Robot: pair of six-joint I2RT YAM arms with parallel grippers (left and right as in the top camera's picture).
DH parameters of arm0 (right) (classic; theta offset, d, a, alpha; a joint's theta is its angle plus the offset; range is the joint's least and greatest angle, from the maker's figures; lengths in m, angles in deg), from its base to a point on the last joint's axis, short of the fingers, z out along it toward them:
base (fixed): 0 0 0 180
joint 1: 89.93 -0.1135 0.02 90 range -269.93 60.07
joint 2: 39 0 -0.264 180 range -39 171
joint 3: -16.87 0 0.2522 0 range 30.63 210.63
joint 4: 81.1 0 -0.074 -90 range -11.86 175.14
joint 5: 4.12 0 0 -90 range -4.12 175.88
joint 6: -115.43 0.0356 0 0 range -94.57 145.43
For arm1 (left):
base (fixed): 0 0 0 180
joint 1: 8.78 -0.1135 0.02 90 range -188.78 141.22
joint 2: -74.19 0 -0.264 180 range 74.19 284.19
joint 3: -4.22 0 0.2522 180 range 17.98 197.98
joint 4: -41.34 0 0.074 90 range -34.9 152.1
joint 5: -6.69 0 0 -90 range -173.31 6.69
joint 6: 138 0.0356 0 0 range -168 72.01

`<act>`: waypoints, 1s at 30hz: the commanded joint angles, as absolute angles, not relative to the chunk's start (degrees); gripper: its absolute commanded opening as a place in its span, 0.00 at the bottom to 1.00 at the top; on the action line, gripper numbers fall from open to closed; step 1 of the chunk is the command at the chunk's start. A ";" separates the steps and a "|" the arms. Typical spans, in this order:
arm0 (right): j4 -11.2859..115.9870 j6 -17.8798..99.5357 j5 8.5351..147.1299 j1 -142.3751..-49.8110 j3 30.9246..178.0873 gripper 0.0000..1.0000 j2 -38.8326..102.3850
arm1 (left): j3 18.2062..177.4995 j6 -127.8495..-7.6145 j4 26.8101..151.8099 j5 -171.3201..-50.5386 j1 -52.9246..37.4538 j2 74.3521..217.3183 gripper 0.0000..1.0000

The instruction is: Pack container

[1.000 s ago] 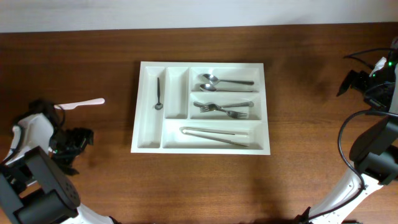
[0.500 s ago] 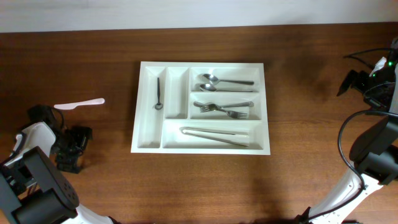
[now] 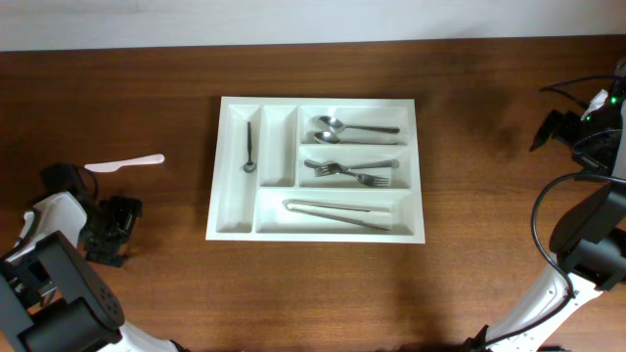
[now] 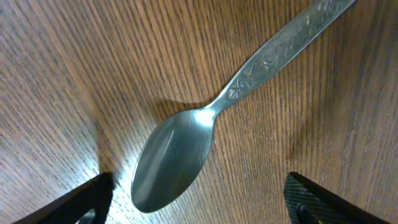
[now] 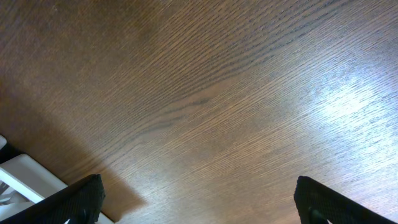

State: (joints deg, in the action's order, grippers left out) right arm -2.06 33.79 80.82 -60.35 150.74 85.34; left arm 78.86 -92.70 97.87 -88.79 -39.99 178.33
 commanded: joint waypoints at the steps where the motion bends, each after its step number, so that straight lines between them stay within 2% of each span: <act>1: -2.06 33.33 80.49 -60.61 151.55 0.99 83.89 | 78.01 -91.81 97.32 -89.75 -41.25 178.09 0.81; 3: -2.06 33.33 80.49 -60.61 151.55 0.99 83.89 | 78.01 -91.79 97.30 -89.49 -41.67 178.09 0.72; 9: -2.06 33.33 80.49 -60.61 151.55 0.99 83.89 | 78.01 -91.63 97.28 -88.29 -41.87 178.09 0.69; 16: -2.06 33.33 80.49 -60.61 151.55 0.99 83.89 | 78.01 -91.63 96.86 -87.35 -42.13 178.09 0.49; 26: -2.06 33.33 80.49 -60.61 151.55 0.99 83.89 | 78.01 -91.17 96.86 -85.27 -43.22 178.09 0.49; 30: -2.06 33.33 80.49 -60.61 151.55 0.99 83.89 | 78.01 -90.74 96.93 -85.44 -43.74 178.09 0.39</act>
State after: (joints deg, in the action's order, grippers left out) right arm -2.04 33.79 80.82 -60.35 150.74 85.34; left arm 78.55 -91.59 97.04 -86.23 -43.18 178.33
